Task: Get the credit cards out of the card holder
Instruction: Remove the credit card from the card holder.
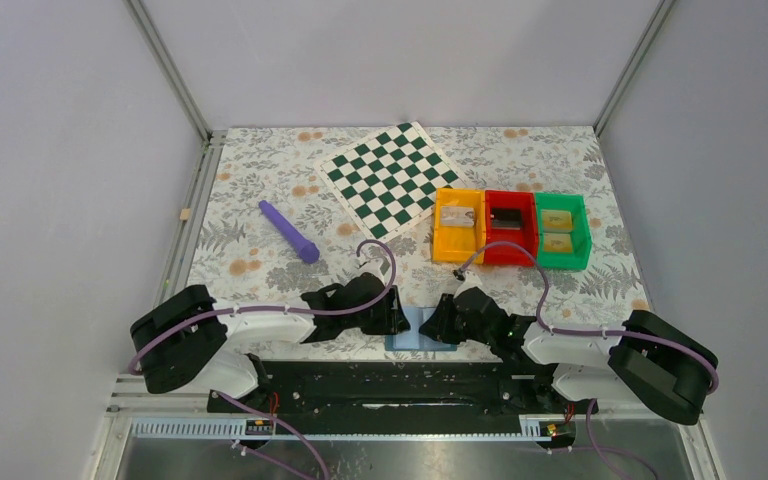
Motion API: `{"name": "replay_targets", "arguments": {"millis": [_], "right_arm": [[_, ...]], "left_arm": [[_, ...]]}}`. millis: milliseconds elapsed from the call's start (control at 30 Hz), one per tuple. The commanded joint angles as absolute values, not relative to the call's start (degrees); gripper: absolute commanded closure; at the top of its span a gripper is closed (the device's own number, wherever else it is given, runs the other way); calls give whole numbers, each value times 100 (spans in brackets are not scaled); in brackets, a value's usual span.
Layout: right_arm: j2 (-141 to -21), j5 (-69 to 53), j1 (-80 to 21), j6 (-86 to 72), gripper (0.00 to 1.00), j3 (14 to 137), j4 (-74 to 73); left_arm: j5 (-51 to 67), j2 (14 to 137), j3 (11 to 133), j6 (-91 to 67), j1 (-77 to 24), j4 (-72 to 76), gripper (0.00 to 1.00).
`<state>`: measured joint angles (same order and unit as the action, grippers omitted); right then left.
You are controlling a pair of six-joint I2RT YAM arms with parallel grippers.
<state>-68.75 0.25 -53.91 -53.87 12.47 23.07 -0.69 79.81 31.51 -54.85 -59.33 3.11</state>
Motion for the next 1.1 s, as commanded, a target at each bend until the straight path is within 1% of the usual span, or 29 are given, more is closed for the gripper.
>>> {"name": "replay_targets", "arguments": {"millis": [0, 233, 267, 667, 867, 1067], "right_arm": [[-7073, 19, -5432, -5239, 76, 1186, 1810], [-7094, 18, -5431, -5201, 75, 1221, 1922], [-7106, -126, -5433, -5187, 74, 1229, 1952], [-7014, -251, -5431, -5133, 70, 1207, 2033], [-6943, -412, -5431, -5026, 60, 1256, 2101], [-6876, -486, -5432, -4946, 50, 1284, 2107]], "left_arm": [[225, 7957, 3335, -5506, -6037, 878, 52], [291, 7796, 3329, -5554, -6106, 988, 52], [297, 7784, 3336, -5549, -6113, 1009, 52], [387, 7875, 3367, -5525, -6165, 1195, 52], [387, 7729, 3377, -5440, -6179, 1292, 52], [367, 7891, 3467, -5396, -6177, 1280, 52]]}}
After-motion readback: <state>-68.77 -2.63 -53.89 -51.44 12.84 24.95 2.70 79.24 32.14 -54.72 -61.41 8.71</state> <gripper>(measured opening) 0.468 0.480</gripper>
